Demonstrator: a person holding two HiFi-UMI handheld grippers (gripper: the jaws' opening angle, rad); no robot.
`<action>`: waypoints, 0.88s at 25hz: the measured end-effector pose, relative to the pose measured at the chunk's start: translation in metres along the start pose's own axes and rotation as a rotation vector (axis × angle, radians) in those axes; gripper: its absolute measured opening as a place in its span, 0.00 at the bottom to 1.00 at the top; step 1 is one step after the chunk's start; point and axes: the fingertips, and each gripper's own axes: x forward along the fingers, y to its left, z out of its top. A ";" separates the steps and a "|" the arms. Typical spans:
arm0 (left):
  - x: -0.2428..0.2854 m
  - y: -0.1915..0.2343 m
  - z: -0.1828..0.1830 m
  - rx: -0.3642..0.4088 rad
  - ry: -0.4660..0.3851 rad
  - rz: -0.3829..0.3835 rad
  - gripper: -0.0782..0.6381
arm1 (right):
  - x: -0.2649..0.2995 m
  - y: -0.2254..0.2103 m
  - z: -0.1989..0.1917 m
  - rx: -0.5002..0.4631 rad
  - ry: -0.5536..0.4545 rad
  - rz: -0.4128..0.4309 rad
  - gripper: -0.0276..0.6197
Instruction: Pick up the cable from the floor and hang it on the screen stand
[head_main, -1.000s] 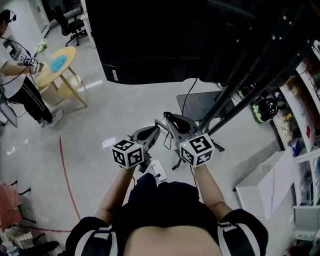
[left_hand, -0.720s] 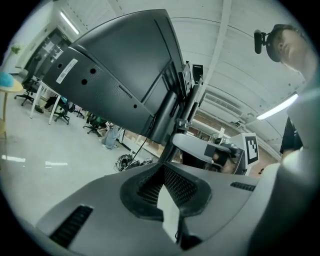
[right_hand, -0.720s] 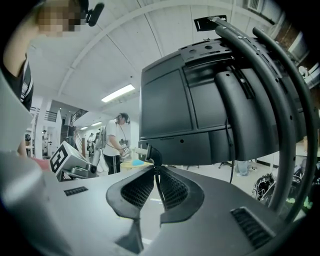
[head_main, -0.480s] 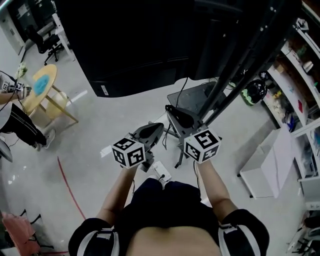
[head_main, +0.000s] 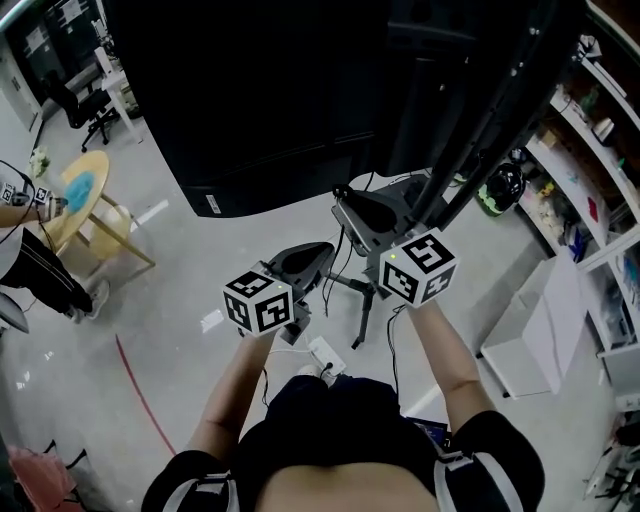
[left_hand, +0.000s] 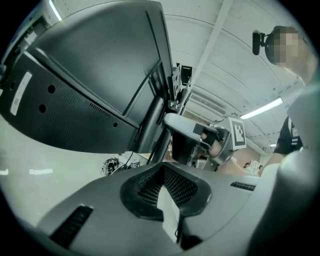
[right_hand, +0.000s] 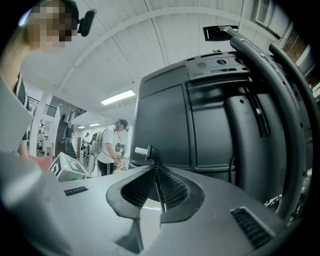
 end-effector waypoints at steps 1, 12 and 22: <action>0.001 -0.001 0.005 0.013 0.002 0.003 0.12 | 0.002 -0.002 0.008 -0.010 -0.006 0.002 0.13; 0.016 -0.016 0.065 0.104 -0.050 -0.034 0.12 | 0.029 -0.003 0.104 -0.100 -0.076 0.069 0.13; 0.050 -0.021 0.106 0.165 -0.085 -0.093 0.12 | 0.041 -0.013 0.189 -0.172 -0.153 0.114 0.13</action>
